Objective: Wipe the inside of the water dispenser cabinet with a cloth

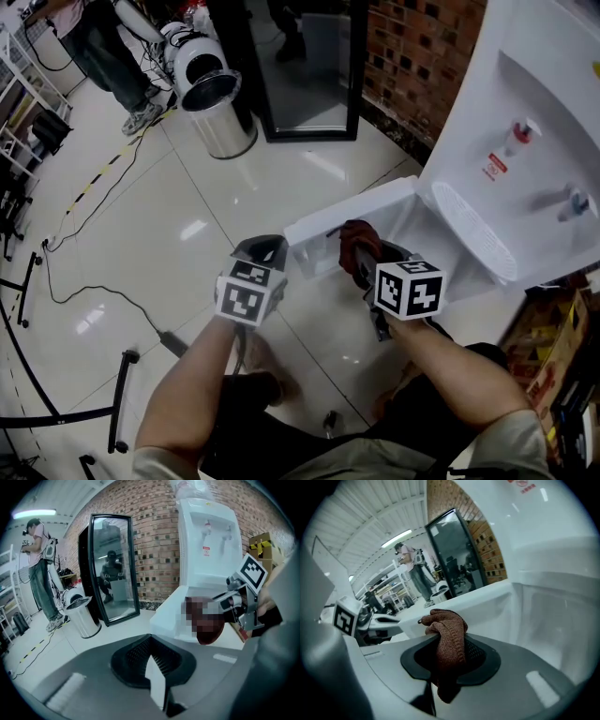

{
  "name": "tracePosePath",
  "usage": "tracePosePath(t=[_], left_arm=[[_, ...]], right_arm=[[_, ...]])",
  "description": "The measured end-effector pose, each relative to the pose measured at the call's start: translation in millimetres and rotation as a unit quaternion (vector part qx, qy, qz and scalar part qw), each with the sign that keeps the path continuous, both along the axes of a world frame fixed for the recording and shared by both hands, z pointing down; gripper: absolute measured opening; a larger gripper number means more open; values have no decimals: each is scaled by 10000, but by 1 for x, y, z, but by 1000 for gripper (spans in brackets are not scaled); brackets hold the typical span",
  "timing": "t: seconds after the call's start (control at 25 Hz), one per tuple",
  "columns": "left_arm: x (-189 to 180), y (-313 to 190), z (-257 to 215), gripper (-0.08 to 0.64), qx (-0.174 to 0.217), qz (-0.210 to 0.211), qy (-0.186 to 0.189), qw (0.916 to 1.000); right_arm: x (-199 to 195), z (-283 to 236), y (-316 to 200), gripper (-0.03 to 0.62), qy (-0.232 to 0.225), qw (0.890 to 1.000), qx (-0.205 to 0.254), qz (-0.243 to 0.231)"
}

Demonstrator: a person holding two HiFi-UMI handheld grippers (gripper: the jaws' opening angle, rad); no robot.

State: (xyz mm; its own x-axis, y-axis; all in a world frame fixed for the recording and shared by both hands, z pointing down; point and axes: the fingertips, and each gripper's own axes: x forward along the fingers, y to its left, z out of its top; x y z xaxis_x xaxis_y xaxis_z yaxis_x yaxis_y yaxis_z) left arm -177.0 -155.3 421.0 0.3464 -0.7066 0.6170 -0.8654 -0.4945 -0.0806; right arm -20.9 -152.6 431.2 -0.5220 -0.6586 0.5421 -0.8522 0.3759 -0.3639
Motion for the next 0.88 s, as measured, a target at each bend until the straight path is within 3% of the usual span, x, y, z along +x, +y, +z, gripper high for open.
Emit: tracePosePath(t=[0.2,0.44,0.64,0.88], left_arm=[[0,2,0,0,-2,12,-17,10000],[3,5,1,0,-40,102,-28,9999],[4,6,2,0,-55,110,-26,9999],[1,3,2,0,-57,82,-1,9999]], right_arm=[[-52,10,32,114,189,9921,47,-1238],[-101,32,64,114,306,9727,-80,-2301],[-115,60,61,114,637,9676,-141,-2440],[-115,71,38,114,601,9745,-291,-2142]])
